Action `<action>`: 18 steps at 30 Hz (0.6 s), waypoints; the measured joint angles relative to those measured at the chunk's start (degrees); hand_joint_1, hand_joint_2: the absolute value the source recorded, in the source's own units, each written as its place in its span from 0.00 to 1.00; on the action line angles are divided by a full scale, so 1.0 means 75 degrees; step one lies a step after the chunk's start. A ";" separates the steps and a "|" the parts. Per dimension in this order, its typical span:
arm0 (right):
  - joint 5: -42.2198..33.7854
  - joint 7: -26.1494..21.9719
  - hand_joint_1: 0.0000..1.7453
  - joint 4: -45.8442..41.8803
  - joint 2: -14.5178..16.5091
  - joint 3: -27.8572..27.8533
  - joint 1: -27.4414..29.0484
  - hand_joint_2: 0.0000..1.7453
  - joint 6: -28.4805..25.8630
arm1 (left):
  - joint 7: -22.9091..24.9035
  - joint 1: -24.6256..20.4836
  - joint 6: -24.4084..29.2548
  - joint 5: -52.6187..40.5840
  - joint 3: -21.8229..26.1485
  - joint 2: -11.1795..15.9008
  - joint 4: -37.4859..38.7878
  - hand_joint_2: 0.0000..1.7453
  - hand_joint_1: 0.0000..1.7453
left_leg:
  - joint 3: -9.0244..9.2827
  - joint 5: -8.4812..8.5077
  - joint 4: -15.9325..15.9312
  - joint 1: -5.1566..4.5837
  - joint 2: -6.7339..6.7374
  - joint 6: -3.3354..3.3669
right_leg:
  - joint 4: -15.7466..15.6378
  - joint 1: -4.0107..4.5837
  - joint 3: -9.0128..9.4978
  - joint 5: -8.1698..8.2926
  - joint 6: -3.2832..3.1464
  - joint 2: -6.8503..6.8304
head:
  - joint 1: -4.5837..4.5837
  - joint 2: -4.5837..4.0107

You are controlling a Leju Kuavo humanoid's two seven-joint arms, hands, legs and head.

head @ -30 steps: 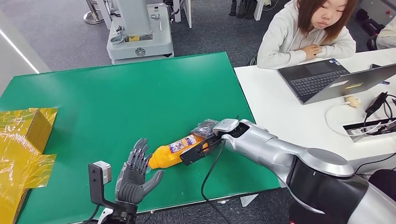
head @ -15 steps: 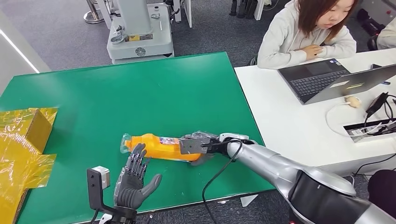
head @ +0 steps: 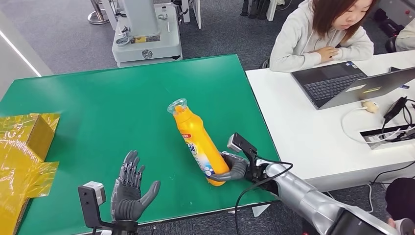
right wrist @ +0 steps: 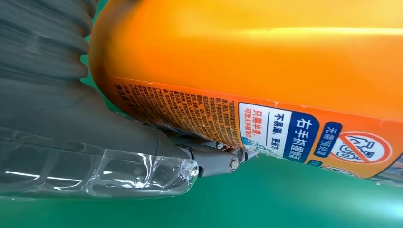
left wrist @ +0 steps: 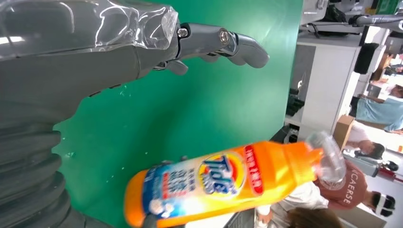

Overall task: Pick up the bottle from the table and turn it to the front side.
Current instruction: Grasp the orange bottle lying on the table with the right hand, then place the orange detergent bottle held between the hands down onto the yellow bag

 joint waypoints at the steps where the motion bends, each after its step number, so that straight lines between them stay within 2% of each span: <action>1: -0.0037 -0.0020 1.00 -0.0125 -0.0030 -0.0016 0.0148 1.00 -0.0108 | -0.0004 0.0001 0.0009 0.0014 0.0000 0.0004 -0.0002 1.00 0.00 | 0.0000 -0.0001 -0.0001 0.0000 0.0001 0.0000 | 0.0000 0.0000 -0.0002 -0.0001 -0.0001 0.0001 | 0.0000 0.0000; 4: 0.0113 -0.0201 1.00 -0.0540 -0.0070 -0.0150 0.0594 1.00 -0.0633 | 0.0161 0.0009 -0.0231 0.0235 -0.0004 0.0007 -0.0020 1.00 0.00 | -0.0002 -0.0001 -0.0003 0.0000 0.0001 0.0001 | 0.0000 0.0001 -0.0004 -0.0003 -0.0003 0.0000 | 0.0001 0.0000; 9: 0.0815 -0.0703 1.00 -0.1379 -0.0069 -0.0543 0.1292 1.00 -0.1333 | 0.0577 -0.0045 -0.1193 0.0750 -0.0166 0.0028 -0.0022 1.00 0.00 | -0.0010 0.0000 -0.0004 -0.0001 0.0002 0.0001 | 0.0001 0.0001 -0.0007 -0.0002 -0.0003 0.0001 | 0.0001 0.0000; 16: 0.0975 -0.0761 1.00 -0.1690 -0.0067 -0.0720 0.1418 1.00 -0.1395 | 0.0640 -0.0107 -0.1386 0.0830 -0.0285 0.0052 -0.0020 1.00 0.00 | -0.0009 0.0000 -0.0004 -0.0001 0.0005 0.0001 | 0.0001 0.0001 -0.0009 -0.0002 -0.0003 0.0004 | 0.0001 0.0000; 18: 0.1211 -0.0944 1.00 -0.1958 -0.0065 -0.0848 0.1444 1.00 -0.1287 | 0.0814 -0.0323 -0.1929 0.1152 -0.0435 0.0096 0.0054 1.00 0.00 | -0.0012 0.0004 -0.0002 -0.0002 0.0003 0.0000 | 0.0001 0.0000 -0.0009 0.0000 -0.0002 0.0000 | 0.0001 0.0000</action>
